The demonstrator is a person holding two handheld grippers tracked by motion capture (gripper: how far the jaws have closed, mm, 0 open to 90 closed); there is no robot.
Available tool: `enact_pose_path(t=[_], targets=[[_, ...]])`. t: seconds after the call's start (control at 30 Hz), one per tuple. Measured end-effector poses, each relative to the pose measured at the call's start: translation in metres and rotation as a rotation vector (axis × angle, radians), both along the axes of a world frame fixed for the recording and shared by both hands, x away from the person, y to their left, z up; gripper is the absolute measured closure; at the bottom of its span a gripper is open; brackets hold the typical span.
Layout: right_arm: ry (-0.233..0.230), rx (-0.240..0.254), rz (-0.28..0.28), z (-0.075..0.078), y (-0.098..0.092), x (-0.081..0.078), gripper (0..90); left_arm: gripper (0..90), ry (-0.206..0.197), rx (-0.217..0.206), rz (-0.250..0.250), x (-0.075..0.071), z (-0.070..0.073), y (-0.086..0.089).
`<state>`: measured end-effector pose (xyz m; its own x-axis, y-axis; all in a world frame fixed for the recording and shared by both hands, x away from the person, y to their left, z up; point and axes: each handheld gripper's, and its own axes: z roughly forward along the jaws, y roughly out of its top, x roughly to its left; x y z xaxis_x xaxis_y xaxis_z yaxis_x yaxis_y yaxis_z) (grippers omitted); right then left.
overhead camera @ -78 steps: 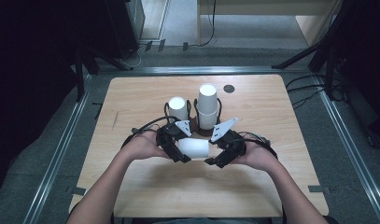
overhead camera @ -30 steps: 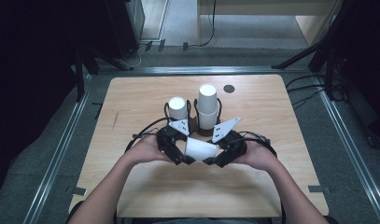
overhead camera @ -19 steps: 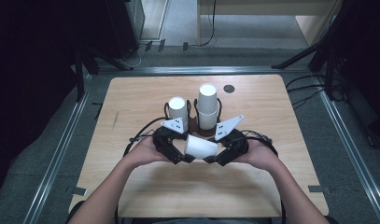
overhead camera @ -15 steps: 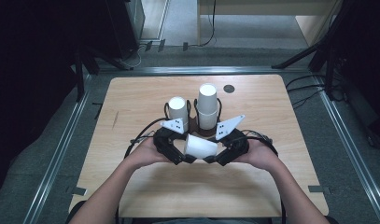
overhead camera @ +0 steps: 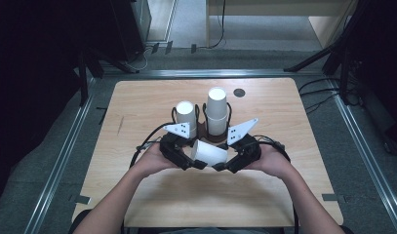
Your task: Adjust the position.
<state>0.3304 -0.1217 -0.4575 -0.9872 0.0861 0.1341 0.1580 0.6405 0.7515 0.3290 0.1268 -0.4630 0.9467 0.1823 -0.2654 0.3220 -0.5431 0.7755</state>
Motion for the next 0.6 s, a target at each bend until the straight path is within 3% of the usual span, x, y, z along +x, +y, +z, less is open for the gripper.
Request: enact_pose_path(t=[0.07,0.27,0.37,0.6], targets=[[0.0,-0.002,0.002,-0.001,0.001,0.0,34.1,25.5,0.016,0.007,-0.001,0.001,0.0,0.0],[0.009,-0.023,-0.008,-0.002,0.003,0.0,32.0,27.4,0.01,0.043,0.001,0.001,0.002,0.001],[0.002,-0.03,-0.037,-0.003,0.004,0.0,24.0,27.3,0.013,0.034,0.01,0.003,0.003,0.005],[0.017,-0.051,-0.066,-0.005,0.004,0.002,21.4,27.2,0.011,0.043,0.036,0.007,0.013,0.015]])
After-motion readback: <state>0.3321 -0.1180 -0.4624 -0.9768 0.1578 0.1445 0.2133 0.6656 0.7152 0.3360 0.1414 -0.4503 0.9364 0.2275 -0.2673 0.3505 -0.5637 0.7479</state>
